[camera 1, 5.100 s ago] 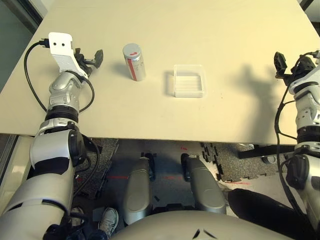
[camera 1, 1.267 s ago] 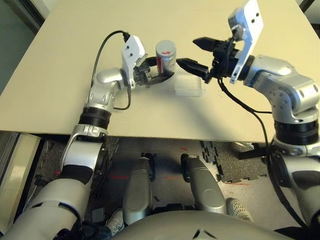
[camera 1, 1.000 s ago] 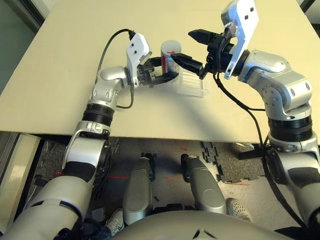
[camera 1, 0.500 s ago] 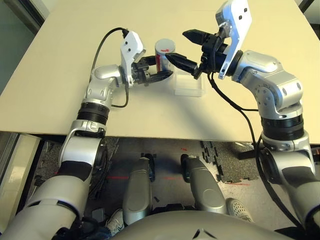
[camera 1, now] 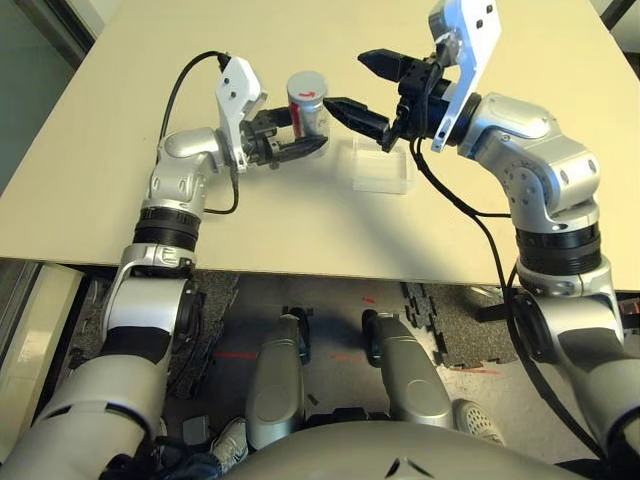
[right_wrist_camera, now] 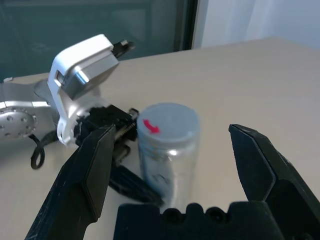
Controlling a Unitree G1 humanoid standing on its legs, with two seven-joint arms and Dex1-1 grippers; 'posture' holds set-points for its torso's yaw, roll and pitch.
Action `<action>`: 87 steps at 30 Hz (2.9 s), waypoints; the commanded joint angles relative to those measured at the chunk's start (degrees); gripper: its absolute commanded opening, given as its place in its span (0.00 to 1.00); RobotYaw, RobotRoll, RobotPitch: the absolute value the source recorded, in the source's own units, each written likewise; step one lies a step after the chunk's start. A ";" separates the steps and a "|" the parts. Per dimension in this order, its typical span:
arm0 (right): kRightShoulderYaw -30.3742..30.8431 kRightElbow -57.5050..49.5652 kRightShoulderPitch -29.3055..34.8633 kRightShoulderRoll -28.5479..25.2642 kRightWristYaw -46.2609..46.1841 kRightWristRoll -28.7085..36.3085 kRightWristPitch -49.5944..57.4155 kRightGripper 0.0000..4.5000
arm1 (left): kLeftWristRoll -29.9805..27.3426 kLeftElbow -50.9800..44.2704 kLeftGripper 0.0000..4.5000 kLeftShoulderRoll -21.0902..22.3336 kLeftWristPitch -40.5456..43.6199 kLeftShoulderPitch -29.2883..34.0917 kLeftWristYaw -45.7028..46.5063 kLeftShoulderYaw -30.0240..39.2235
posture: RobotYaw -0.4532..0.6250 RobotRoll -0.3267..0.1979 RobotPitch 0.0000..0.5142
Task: Pour the medicine from the bottle into the box.
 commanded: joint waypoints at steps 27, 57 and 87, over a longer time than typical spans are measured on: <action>0.40 2.32 -1.81 -3.88 1.96 -2.65 0.56 0.79 | 0.06 4.10 0.60 -4.11 2.06 -3.99 -5.01 -2.31 | 0.33 0.62 0.33; -0.25 -0.26 -1.37 -4.50 3.74 0.51 7.21 1.00 | 0.94 5.55 0.60 -3.43 0.59 -3.98 -4.91 -2.95 | 0.33 0.62 0.35; -0.47 2.44 -1.45 -4.52 4.78 0.60 5.60 0.57 | -0.11 1.08 0.60 -3.62 2.85 -2.61 -5.90 -3.30 | 0.34 0.62 0.36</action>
